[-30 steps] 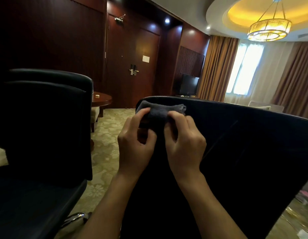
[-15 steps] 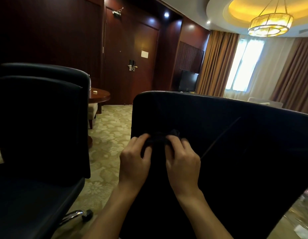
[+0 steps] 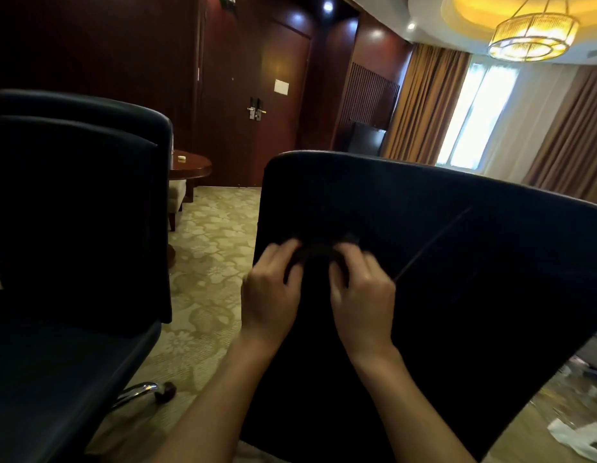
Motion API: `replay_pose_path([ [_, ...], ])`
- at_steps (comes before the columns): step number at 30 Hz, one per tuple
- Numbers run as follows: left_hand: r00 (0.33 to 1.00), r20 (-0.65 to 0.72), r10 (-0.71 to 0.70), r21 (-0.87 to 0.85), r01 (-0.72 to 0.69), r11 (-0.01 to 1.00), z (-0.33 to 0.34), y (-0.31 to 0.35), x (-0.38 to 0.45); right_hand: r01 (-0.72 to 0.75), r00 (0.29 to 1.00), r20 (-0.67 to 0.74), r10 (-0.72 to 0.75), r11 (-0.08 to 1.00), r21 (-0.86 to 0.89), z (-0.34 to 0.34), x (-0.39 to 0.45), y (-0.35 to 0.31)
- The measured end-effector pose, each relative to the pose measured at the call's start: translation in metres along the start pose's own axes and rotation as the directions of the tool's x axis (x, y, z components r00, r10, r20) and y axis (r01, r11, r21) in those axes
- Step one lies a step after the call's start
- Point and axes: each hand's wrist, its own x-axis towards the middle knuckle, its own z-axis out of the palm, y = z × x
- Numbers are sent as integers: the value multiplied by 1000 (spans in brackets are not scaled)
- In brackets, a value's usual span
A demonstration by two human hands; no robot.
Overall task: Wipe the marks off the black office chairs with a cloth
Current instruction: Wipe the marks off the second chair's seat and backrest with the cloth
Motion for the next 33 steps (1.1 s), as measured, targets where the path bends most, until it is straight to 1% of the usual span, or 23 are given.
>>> replay_pose_path([
  [3, 991, 102, -87, -19, 90, 996, 3, -10, -27, -62, 994, 93, 64, 998, -25, 5, -26, 5],
  [5, 991, 90, -101, -34, 104, 994, 0, -6, -20, -59, 995, 79, 60, 998, -19, 1, -20, 1],
  [7, 998, 18, -57, -68, 58, 996, -7, 10, 2, -22, 1000, -9, 22, 1000, 15, -11, 2, -8],
  [10, 993, -100, 58, -124, -71, 990, -16, 45, 47, 42, 985, -170, -30, 997, 68, -34, 47, -22],
  [12, 982, -150, 117, -121, -136, 983, -18, 60, 67, 53, 982, -186, -44, 998, 43, -45, 67, -25],
  [13, 980, -153, 129, -112, -147, 983, -16, 63, 71, 48, 984, -173, -42, 998, 32, -47, 70, -24],
  [15, 987, -115, 114, -90, -125, 988, -9, 55, 60, 30, 989, -143, -28, 999, 17, -42, 59, -14],
  [18, 1000, -1, 28, -48, -28, 998, 9, 24, 12, -36, 998, -51, 37, 999, 11, -21, 14, 9],
  [21, 983, 145, -110, 4, 111, 994, 18, -4, -44, -141, 984, 104, 142, 990, -22, -4, -40, 25],
  [23, 966, 210, -148, 30, 145, 989, 16, -11, -62, -198, 963, 181, 202, 979, -37, -2, -59, 26],
  [24, 963, 221, -152, 36, 148, 988, 14, -10, -62, -191, 961, 193, 196, 980, -45, -4, -61, 25],
  [26, 973, 195, -124, 14, 123, 992, 7, -2, -49, -136, 979, 148, 140, 990, -35, -11, -49, 20],
  [28, 990, 123, -66, -41, 72, 997, -1, 17, -23, -84, 996, 36, 83, 996, 18, -23, -21, 12],
  [30, 999, 41, 1, -94, 3, 996, -8, 39, 9, -33, 997, -64, 38, 997, 74, -38, 13, 3],
  [31, 999, 15, 36, -103, -34, 994, -11, 47, 25, -13, 996, -90, 21, 996, 89, -46, 30, -1],
  [33, 995, 6, 96, -77, -95, 992, -15, 57, 49, 0, 996, -85, 7, 996, 87, -59, 53, -6],
])
